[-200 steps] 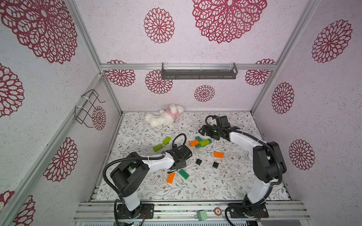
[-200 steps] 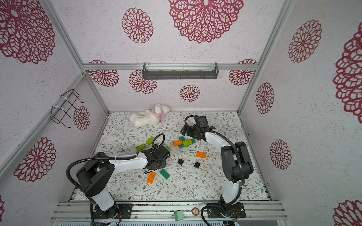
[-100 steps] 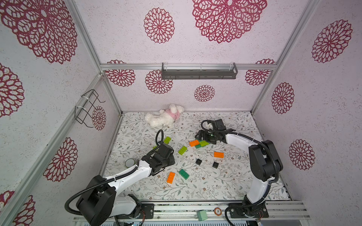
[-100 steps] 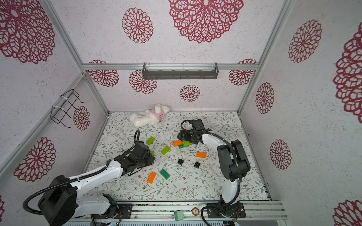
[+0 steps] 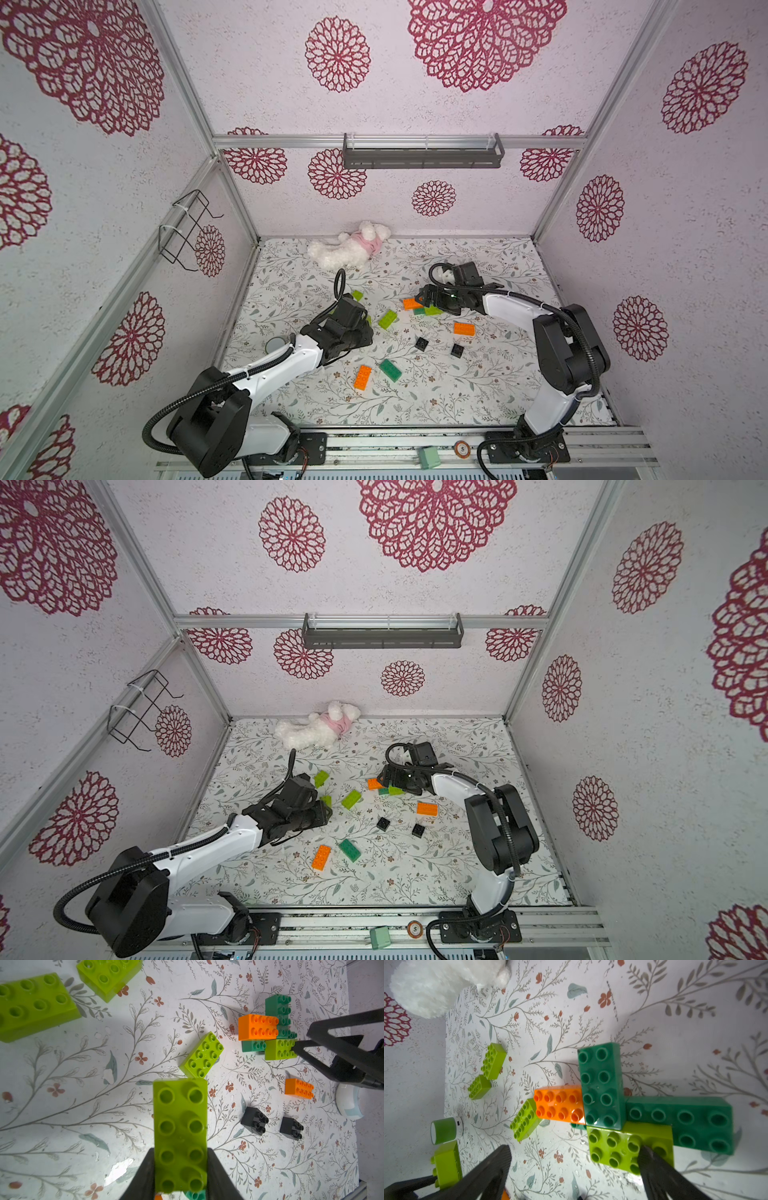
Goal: Assemble a small pinwheel with lego
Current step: Adjust the lego brick at the center of the board.
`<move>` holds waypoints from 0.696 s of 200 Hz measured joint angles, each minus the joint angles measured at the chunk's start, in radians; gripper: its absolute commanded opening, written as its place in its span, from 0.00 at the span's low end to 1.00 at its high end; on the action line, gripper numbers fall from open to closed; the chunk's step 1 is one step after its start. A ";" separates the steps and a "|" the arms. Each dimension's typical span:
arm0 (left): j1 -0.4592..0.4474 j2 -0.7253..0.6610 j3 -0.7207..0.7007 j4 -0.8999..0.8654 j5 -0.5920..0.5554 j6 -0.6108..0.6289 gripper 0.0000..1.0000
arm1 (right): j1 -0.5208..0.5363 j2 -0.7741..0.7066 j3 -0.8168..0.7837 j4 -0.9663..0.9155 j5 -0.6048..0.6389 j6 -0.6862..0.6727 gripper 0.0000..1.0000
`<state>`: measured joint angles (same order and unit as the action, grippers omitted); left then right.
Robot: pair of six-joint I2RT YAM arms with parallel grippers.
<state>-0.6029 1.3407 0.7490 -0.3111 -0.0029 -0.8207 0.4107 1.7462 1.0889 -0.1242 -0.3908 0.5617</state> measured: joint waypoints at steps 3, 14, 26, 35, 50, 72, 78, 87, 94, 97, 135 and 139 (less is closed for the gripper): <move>0.000 0.001 0.002 0.000 0.001 0.002 0.23 | 0.002 -0.004 -0.006 0.002 -0.003 0.007 0.99; 0.000 0.004 0.009 0.001 0.003 0.006 0.23 | 0.011 -0.023 -0.028 0.009 -0.008 0.026 0.99; 0.000 0.009 0.016 0.002 0.008 0.010 0.23 | 0.022 -0.037 -0.042 0.015 -0.014 0.043 0.99; 0.000 0.013 0.019 0.005 0.012 0.012 0.23 | 0.029 -0.044 -0.044 0.017 -0.018 0.056 0.99; 0.000 0.022 0.021 0.008 0.018 0.018 0.23 | 0.038 -0.053 -0.044 0.023 -0.025 0.071 0.99; 0.000 0.034 0.024 0.006 0.025 0.038 0.23 | 0.045 -0.066 -0.044 0.022 -0.025 0.085 0.99; 0.000 0.037 0.028 0.004 0.027 0.045 0.23 | 0.045 -0.069 -0.044 0.022 -0.024 0.085 0.99; 0.000 0.043 0.040 -0.002 0.034 0.056 0.23 | 0.044 -0.070 -0.040 0.017 -0.021 0.084 0.99; 0.000 0.048 0.052 -0.002 0.040 0.071 0.23 | 0.044 -0.070 -0.035 0.013 -0.019 0.083 0.99; 0.000 0.051 0.058 -0.002 0.042 0.076 0.23 | 0.044 -0.070 -0.033 0.012 -0.017 0.082 0.99; -0.029 0.107 0.154 -0.005 0.046 0.175 0.22 | 0.041 -0.071 0.015 -0.017 -0.006 0.053 0.99; -0.035 0.117 0.164 -0.005 0.046 0.185 0.22 | 0.039 -0.071 0.020 -0.017 -0.005 0.049 0.99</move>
<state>-0.6376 1.4582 0.9134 -0.3161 0.0429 -0.6361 0.4500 1.6756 1.1091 -0.1410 -0.3954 0.6106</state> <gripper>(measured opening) 0.356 0.989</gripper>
